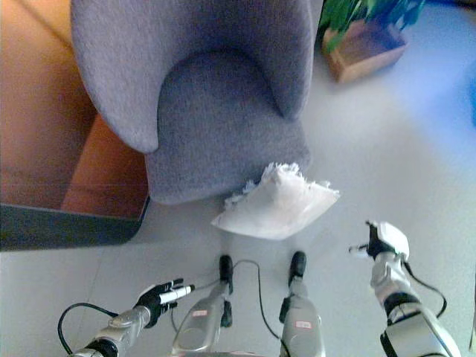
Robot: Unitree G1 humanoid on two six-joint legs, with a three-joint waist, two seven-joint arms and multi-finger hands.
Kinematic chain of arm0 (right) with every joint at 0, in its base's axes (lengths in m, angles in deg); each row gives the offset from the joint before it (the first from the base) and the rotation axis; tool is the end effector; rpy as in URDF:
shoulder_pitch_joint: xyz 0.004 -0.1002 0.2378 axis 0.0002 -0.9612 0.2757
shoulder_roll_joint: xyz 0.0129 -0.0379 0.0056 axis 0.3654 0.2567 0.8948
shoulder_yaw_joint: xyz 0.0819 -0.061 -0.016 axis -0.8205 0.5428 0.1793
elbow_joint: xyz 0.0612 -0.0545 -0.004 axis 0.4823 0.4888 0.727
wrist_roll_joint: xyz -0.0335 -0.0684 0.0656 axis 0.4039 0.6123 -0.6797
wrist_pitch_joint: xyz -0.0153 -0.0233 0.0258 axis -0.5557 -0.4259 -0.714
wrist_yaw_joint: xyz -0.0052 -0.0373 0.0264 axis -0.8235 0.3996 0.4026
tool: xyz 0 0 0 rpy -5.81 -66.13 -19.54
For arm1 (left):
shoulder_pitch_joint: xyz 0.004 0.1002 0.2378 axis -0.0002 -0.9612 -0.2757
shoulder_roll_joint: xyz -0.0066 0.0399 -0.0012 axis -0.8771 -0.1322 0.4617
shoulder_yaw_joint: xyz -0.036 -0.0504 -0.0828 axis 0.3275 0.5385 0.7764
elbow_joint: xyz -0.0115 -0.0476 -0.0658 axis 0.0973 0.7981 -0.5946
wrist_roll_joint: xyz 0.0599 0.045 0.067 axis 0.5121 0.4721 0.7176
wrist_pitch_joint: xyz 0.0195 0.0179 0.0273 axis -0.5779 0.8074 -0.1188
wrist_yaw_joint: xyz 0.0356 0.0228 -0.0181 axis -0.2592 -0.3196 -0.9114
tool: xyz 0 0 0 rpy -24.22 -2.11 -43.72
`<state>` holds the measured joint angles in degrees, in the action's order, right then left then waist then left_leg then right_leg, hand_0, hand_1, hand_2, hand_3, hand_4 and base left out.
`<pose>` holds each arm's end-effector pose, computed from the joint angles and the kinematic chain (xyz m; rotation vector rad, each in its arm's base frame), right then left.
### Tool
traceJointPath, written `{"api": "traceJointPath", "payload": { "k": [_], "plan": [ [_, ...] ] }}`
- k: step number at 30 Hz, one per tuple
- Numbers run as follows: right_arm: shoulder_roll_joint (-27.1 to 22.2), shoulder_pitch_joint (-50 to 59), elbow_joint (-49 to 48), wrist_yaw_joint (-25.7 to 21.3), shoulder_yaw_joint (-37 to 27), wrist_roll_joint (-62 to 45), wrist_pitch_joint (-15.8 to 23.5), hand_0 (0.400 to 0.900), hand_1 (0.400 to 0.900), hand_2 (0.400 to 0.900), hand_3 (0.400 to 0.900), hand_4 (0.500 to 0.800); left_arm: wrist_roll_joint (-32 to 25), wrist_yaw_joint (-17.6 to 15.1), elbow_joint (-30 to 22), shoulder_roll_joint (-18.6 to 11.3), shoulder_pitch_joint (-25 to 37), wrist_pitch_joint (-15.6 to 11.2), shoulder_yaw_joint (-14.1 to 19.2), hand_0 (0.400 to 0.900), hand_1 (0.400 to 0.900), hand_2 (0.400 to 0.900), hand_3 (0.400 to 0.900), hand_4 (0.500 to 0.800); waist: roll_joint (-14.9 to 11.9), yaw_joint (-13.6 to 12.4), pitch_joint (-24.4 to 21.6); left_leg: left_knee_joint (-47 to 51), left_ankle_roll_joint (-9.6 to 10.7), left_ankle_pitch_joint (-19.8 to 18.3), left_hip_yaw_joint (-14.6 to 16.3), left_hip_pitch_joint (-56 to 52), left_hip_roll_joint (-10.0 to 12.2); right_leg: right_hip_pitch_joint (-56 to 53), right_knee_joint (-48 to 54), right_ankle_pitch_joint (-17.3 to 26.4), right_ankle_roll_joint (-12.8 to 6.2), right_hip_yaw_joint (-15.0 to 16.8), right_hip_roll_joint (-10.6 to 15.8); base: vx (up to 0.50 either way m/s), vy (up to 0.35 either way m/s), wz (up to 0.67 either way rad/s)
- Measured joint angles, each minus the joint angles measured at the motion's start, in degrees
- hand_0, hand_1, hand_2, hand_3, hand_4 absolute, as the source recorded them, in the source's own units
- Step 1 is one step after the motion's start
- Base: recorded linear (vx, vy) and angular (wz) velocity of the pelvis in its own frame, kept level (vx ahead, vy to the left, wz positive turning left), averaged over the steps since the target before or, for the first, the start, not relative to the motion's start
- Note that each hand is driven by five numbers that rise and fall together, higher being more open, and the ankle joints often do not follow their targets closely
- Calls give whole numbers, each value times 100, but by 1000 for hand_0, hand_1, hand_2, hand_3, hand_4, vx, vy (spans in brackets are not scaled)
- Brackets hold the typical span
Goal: Pick up the pillow and put it on the sofa.
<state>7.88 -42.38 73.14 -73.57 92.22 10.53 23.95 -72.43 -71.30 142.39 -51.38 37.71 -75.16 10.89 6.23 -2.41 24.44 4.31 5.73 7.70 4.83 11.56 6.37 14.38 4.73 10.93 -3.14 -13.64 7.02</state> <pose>0.2304 -0.3145 0.0045 -1.1490 0.5440 -0.2862 0.1481 0.2422 -0.0829 0.0741 0.8838 0.0180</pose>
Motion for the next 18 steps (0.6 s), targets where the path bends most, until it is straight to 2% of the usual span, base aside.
{"api": "traceJointPath", "payload": {
  "k": [5,9,10,14,18],
  "plan": [
    [-515,662,-116,30,3,-229,90,900,900,900,900,800,-232,3,-452,-141,216,-96,13,900,900,900,900,800,100,-147,350,-269,-12,-2,-101,544,-40,469,-261,-15,16,-94,75,-88,-1,5],
    [-699,935,-323,114,7,-259,110,900,900,900,900,800,-434,15,-659,-222,222,-165,10,900,900,900,900,800,94,-258,385,-504,-50,-25,-112,878,-78,930,-758,-197,0,-60,187,-41,28,6],
    [-782,1027,-406,166,11,-261,116,900,900,900,900,800,-488,25,-690,-262,222,-240,11,900,900,900,900,800,94,-274,385,-624,-60,-27,-147,1081,-108,1189,-1048,-323,-9,-59,249,-15,66,5],
    [-975,1319,-635,320,56,-260,98,900,900,900,900,800,-747,27,-796,-268,154,-273,-2,900,900,900,900,800,99,-294,388,-850,-121,-4,-136,1562,-236,1876,-1689,-503,-8,59,448,-1,94,4],
    [-1201,1614,-798,523,233,-255,-9,900,900,900,900,800,-892,32,-907,-262,79,-362,-7,900,900,900,900,800,201,-300,433,-1030,-173,11,-123,1943,-344,2350,-2048,-575,-7,149,591,7,98,12]
  ]
}}
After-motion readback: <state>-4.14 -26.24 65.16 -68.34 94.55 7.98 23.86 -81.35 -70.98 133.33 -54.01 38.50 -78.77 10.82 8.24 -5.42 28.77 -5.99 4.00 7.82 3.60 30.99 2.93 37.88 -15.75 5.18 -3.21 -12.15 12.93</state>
